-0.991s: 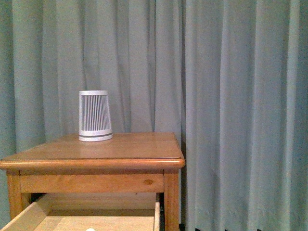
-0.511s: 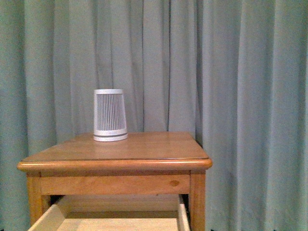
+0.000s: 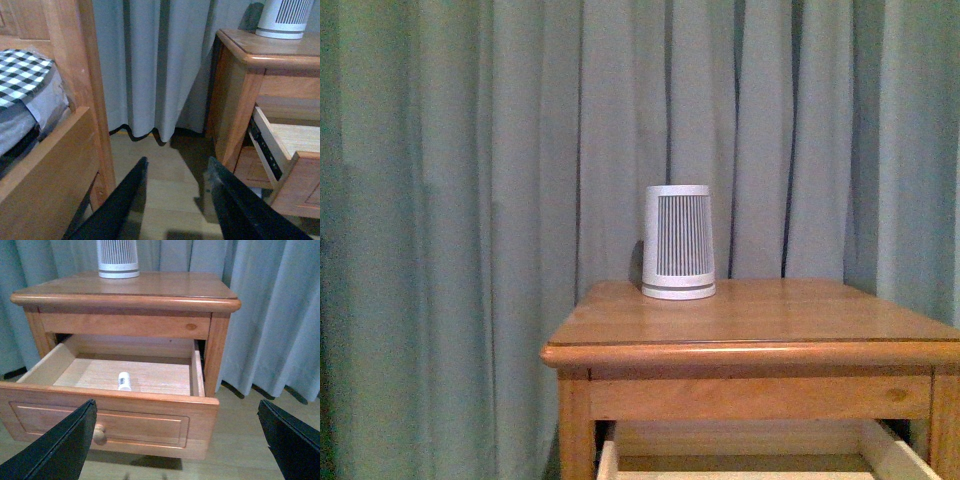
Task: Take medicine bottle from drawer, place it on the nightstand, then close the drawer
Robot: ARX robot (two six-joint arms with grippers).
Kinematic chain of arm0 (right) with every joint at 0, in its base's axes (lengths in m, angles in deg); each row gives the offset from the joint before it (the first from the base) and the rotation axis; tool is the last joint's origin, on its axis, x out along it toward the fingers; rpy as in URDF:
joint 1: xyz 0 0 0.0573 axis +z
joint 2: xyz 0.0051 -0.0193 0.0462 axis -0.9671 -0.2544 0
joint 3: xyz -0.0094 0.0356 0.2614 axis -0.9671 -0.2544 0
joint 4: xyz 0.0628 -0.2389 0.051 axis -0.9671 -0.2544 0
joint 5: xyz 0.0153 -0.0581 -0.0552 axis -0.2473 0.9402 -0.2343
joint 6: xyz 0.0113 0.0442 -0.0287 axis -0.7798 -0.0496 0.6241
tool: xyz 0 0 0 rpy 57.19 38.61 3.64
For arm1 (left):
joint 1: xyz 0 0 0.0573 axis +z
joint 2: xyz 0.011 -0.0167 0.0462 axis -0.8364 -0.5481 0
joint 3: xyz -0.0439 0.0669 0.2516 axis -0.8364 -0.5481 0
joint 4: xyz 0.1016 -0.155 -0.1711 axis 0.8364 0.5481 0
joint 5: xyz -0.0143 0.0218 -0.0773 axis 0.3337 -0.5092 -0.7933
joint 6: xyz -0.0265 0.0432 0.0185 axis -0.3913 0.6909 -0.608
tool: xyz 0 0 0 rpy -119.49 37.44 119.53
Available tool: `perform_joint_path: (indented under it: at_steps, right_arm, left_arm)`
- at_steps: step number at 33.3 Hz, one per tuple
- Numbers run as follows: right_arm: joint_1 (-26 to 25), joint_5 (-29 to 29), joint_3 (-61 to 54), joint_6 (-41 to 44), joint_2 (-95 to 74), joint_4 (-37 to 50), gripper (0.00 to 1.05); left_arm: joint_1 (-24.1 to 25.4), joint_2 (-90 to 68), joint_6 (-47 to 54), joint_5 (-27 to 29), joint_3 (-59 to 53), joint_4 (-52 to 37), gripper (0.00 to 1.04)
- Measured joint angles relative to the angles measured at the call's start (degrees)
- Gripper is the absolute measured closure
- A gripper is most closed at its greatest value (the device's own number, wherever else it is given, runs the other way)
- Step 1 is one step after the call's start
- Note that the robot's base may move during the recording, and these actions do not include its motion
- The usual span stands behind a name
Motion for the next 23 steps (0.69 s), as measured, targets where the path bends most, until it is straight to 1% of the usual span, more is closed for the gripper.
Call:
perform_joint_path:
  at_steps: [1,3,4,5,6,7,8,9,10,12,15,16,18,22,23]
  right_arm:
    - [0.0,0.1,0.0,0.0,0.0,0.0,0.07]
    - [0.2,1.2,0.0,0.1,-0.2,0.1,0.07]
    - [1.3,5.4,0.0,0.8,-1.0,0.7,0.07]
    - [3.9,13.0,0.3,0.9,-3.3,2.2,0.07]
    - [5.7,19.2,0.9,0.9,-6.0,3.5,0.07]
    - [6.2,22.7,1.3,0.9,-8.1,4.4,0.07]
    - [6.4,28.9,2.5,0.8,-13.4,7.1,0.07]
    - [6.3,31.6,3.4,0.8,-16.5,8.8,0.07]
    - [5.6,34.0,5.9,0.3,-22.9,11.6,0.07]
    - [4.5,32.6,11.1,-0.5,-32.6,13.5,0.07]
    - [3.5,29.7,20.8,-0.6,-48.5,16.4,0.07]
    - [3.1,28.1,25.0,-1.2,-54.7,15.6,0.07]
    - [3.1,26.0,30.0,-2.5,-61.7,12.9,0.07]
    - [3.9,19.3,42.2,-5.1,-78.7,5.9,0.07]
    - [4.4,19.2,44.9,-5.2,-82.7,5.8,0.07]
  left_arm:
    - [0.0,0.0,0.0,0.0,0.0,0.0,0.59]
    - [0.0,0.0,0.0,-0.2,0.0,0.0,0.45]
    - [0.0,0.0,0.0,-0.2,0.0,0.0,0.41]
    - [0.0,0.0,0.0,-0.2,0.0,0.0,0.36]
    - [0.0,0.0,0.0,-0.2,0.0,0.0,0.33]
    - [0.0,0.0,0.0,-0.2,0.0,0.0,0.29]
    - [0.0,0.0,0.0,-0.3,0.0,0.0,0.24]
    - [0.0,0.0,0.0,-0.3,0.0,0.0,0.21]
    - [0.0,0.0,0.0,-0.3,0.0,0.0,0.14]
    - [0.0,0.0,0.1,-0.3,0.0,0.0,0.05]
    - [0.0,0.0,0.1,-0.3,0.0,0.0,0.07]
    - [0.0,0.0,0.1,-0.3,0.0,0.0,0.07]
    - [0.0,0.0,0.1,-0.3,0.0,0.0,0.07]
    - [0.0,0.0,0.1,-0.3,0.0,0.0,0.07]
    - [0.0,0.0,0.1,-0.3,0.0,0.0,0.07]
